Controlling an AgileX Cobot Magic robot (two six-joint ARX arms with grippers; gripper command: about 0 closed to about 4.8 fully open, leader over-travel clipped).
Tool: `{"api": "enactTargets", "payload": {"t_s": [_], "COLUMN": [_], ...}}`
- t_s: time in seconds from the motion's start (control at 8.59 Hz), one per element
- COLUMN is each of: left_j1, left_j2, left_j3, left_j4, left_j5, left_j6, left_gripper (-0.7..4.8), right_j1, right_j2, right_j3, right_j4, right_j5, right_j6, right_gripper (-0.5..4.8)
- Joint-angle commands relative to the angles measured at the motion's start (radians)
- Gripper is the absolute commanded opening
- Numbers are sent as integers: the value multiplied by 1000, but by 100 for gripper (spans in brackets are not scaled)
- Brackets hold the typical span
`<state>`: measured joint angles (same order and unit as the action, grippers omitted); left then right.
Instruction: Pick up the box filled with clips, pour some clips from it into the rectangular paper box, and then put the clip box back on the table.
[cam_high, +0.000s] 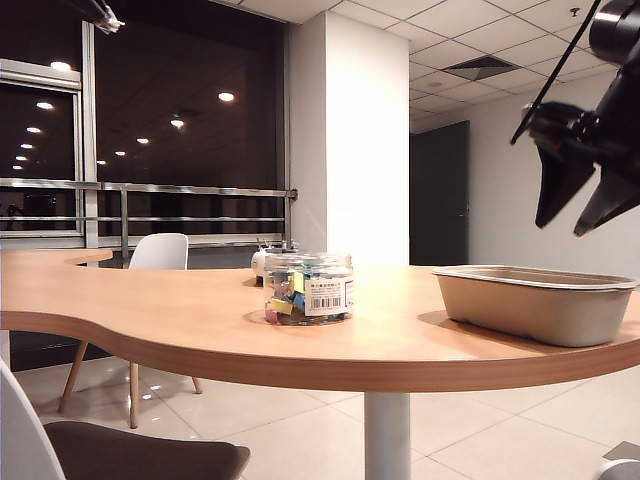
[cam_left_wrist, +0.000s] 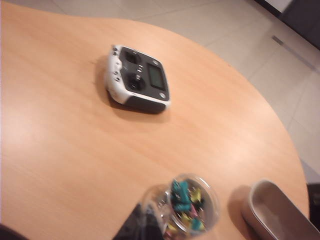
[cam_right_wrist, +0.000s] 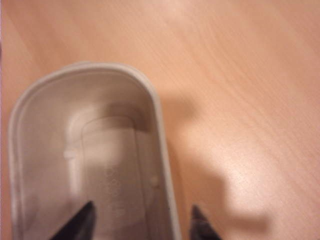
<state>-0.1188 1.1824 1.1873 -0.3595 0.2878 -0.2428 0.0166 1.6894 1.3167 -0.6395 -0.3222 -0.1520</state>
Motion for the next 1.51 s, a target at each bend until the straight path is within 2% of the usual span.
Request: {"api": "enactTargets", "payload": {"t_s": [0.12, 0.7, 0.82, 0.93, 1.05, 1.28, 1.4, 1.51], "left_j1": [3, 3, 3, 3, 3, 3, 3, 3], "left_j2": [-3, -3, -3, -3, -3, -3, -3, -3], "left_j3": [7, 7, 7, 7, 7, 7, 7, 7], "left_j4": [18, 18, 18, 18, 18, 18, 17, 17], "left_j5": [0, 2, 1, 1, 1, 1, 2, 4], "left_j6": [-1, -1, -1, -1, -1, -1, -1, -1], "left_gripper": [-5, -5, -5, -5, -5, -5, -5, -5], "right_j1": [2, 13, 27, 39, 93, 144, 162, 160], "right_j2": [43, 150, 177, 184, 193, 194, 200, 200], "right_j3": [5, 5, 5, 5, 6, 10, 11, 27], "right_j4": [39, 76, 85, 92, 179, 240, 270, 237], "right_j5": [-17, 30, 31, 38, 40, 37, 31, 31], "right_j6": [-13, -43, -43, -43, -31, 2, 31, 42], "right_gripper": [243, 238, 136, 101, 7, 7, 113, 131]}}
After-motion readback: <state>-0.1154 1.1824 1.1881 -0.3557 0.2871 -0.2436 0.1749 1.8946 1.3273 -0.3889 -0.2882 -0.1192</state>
